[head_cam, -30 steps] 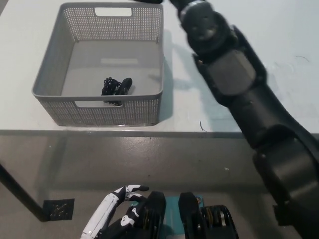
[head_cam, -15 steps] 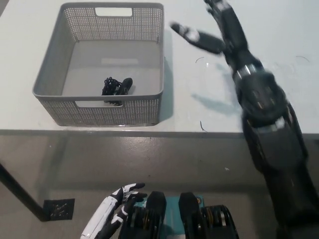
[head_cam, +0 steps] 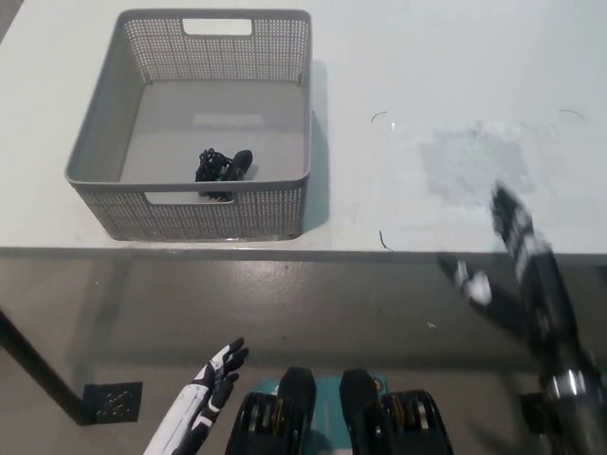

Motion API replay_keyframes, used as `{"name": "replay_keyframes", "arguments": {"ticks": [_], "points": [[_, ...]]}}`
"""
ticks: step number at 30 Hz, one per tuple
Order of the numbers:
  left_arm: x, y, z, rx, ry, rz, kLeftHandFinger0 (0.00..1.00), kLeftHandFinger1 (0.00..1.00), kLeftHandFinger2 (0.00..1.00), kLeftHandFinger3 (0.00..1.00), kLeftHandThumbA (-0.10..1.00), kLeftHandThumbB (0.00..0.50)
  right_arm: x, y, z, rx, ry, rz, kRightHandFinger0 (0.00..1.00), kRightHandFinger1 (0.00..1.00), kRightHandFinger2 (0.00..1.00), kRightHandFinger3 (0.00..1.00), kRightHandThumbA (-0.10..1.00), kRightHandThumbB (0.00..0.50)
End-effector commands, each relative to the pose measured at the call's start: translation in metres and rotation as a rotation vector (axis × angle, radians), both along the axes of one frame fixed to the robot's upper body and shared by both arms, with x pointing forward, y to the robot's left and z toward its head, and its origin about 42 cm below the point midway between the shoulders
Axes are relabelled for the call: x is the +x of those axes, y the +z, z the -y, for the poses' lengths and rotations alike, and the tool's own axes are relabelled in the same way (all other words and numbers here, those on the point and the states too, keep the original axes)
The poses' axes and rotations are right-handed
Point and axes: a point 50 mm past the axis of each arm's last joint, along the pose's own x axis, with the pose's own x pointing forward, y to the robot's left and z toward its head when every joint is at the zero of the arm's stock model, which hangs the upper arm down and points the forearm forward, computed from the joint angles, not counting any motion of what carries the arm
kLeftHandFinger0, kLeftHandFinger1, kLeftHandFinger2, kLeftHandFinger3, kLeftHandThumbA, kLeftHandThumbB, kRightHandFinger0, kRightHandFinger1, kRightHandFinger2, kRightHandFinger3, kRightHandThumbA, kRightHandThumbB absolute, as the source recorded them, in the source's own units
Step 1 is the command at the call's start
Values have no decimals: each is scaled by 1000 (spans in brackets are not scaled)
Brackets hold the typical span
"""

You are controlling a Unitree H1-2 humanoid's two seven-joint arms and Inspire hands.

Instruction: Use the right hand to pick up a webcam and put it into a container on the left side

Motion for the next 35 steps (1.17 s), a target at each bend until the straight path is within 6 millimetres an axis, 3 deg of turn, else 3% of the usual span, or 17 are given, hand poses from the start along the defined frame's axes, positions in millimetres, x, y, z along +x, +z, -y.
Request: {"name": "replay_keyframes", "arguments": {"ticks": [1,3,8,9,11,13,15,16,18,22,24,25,29,35], "points": [[5,25,-11,-105,113,123,1000,1000,1000,1000,1000,62,-51,-8,-4,49,179,266,1000,1000,1000,1000,1000,385],[12,27,-13,-111,118,133,1000,1000,1000,1000,1000,90,-52,-27,-3,104,194,201,1000,1000,1000,1000,1000,350],[20,30,-17,-98,96,129,1000,1000,1000,1000,1000,126,-60,-62,4,115,188,47,1000,1000,1000,1000,1000,359],[19,28,-18,-98,91,116,1000,1000,1000,1000,1000,136,-65,-73,6,112,200,13,1000,1000,1000,1000,1000,337],[20,27,-18,-104,88,110,1000,1000,1000,1000,1000,107,-66,-83,10,117,205,-25,1000,1000,1000,1000,1000,311],[21,25,-16,-117,93,98,1000,1000,1000,1000,1000,118,-61,-90,14,104,192,-41,1000,1000,1000,1000,1000,325],[21,25,-16,-123,98,95,1000,1000,1000,1000,1000,114,-57,-92,15,100,196,-55,1000,1000,1000,1000,1000,318],[20,23,-17,-114,106,72,1000,1000,1000,1000,1000,153,-52,-89,15,99,205,-56,1000,1000,1000,1000,1000,307],[23,22,-21,-115,104,87,1000,1000,1000,1000,1000,113,-44,-90,12,116,211,-54,1000,1000,1000,1000,1000,312],[52,33,-25,-117,116,102,1000,1000,1000,1000,1000,124,-7,-81,12,152,208,-47,1000,1000,1000,1000,1000,300],[64,34,-23,-125,121,110,1000,1000,1000,1000,1000,69,8,-75,17,143,209,-38,1000,1000,1000,1000,1000,270],[67,33,-23,-140,126,106,1000,1000,1000,1000,1000,66,12,-75,19,144,215,-40,1000,1000,1000,1000,1000,232],[65,34,-25,-127,121,108,1000,1000,1000,1000,1000,41,13,-79,21,136,228,-52,1000,1000,1000,1000,1000,192],[77,42,-25,-117,109,108,1000,1000,1000,1000,1000,59,18,-76,19,172,218,-43,1000,1000,1000,1000,1000,171]]}}
